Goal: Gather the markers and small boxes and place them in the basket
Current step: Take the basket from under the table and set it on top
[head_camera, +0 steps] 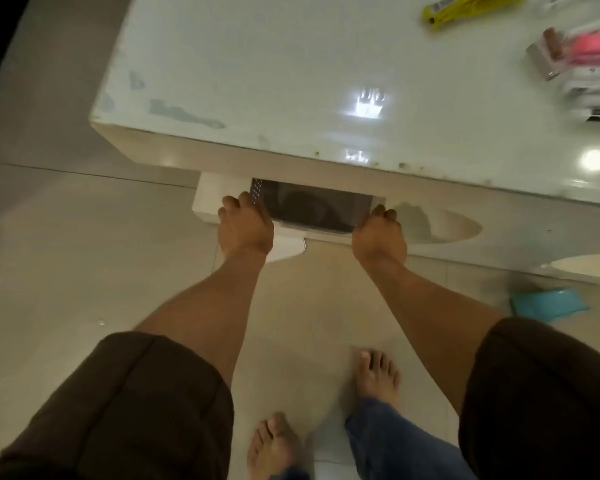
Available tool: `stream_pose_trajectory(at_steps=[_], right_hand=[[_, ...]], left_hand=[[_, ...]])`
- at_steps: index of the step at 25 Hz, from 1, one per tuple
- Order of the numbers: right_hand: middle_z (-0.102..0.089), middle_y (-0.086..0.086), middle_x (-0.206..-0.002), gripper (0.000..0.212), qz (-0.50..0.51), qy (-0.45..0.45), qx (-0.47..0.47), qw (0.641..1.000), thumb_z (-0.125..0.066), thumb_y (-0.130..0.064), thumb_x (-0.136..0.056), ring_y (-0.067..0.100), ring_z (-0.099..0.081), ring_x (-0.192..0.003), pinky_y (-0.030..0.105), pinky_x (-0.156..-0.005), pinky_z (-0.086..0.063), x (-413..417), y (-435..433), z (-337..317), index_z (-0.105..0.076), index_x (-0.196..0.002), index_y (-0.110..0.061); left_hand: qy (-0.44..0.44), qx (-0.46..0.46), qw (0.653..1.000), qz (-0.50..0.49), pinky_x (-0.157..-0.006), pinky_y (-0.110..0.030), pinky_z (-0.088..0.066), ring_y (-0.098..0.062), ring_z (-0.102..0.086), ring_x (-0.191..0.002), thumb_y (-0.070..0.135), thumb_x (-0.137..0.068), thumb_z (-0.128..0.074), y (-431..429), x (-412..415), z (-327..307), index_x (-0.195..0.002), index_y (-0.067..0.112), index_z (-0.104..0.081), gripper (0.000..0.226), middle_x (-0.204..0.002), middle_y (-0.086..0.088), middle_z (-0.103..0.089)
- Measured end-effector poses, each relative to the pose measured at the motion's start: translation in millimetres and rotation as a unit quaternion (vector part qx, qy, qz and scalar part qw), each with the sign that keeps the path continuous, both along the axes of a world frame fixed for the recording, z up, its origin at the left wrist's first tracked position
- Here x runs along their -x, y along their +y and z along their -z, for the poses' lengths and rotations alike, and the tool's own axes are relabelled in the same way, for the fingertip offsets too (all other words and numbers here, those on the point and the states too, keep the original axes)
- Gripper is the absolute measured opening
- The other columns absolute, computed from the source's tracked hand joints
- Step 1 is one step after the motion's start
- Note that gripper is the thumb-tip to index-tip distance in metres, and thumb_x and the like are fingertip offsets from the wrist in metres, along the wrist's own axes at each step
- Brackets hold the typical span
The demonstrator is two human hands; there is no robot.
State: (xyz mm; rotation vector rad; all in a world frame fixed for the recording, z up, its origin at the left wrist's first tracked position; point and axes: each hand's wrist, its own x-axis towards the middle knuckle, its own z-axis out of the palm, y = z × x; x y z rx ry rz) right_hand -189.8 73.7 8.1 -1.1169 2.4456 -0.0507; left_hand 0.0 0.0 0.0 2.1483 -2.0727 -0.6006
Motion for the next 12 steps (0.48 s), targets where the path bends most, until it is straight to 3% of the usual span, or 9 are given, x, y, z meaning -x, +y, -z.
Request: stream_pose_trajectory(at_steps=[3, 6, 9, 12], right_hand=[[-0.051, 0.021, -0.134, 0.04, 0.025, 0.031, 0.031, 0.999, -0.04, -0.025, -0.104, 0.04, -0.056, -0.116, 0.045, -0.083, -0.049, 15.1, -16.0, 29.3, -0.046, -0.135, -0.001], [-0.065, 0.019, -0.115, 0.04, 0.047, -0.003, 0.034, 0.998, -0.03, -0.032, -0.108, 0.039, -0.063, -0.106, 0.038, -0.076, -0.042, 27.3, -25.2, 52.4, -0.059, -0.115, -0.005], [-0.069, 0.02, -0.112, 0.033, 0.045, -0.033, 0.028, 0.998, -0.039, -0.025, -0.105, 0.04, -0.065, -0.104, 0.041, -0.083, -0.051, 31.0, -29.0, 60.2, -0.064, -0.113, -0.004], [-0.069, 0.023, -0.111, 0.028, 0.044, -0.023, 0.037, 0.998, -0.046, -0.016, -0.101, 0.042, -0.065, -0.104, 0.044, -0.086, -0.053, 27.7, -24.6, 52.3, -0.063, -0.115, 0.0]], left_hand=[[-0.013, 0.038, 0.999, -0.001, -0.084, -0.047, -0.049, -0.038, -0.052, -0.112, 0.031, -0.106, -0.039, -21.7, 8.9, 34.5, -0.135, 0.007, -0.051, 0.039, -0.128, -0.02, -0.049], [-0.018, 0.028, 0.999, -0.012, -0.086, -0.047, -0.05, -0.038, -0.053, -0.112, 0.026, -0.104, -0.05, -37.4, 18.2, 53.4, -0.135, 0.006, -0.05, 0.037, -0.129, -0.02, -0.048], [-0.036, -0.005, 0.998, -0.053, -0.087, -0.043, -0.051, -0.037, -0.056, -0.111, 0.002, -0.092, -0.064, -48.0, 17.0, 55.3, -0.127, 0.003, -0.058, 0.035, -0.127, -0.02, -0.05], [-0.04, -0.015, 0.998, -0.047, -0.082, -0.041, -0.054, -0.037, -0.062, -0.102, -0.003, -0.09, -0.064, -43.3, 13.2, 42.2, -0.116, 0.0, -0.064, 0.027, -0.123, -0.018, -0.052]])
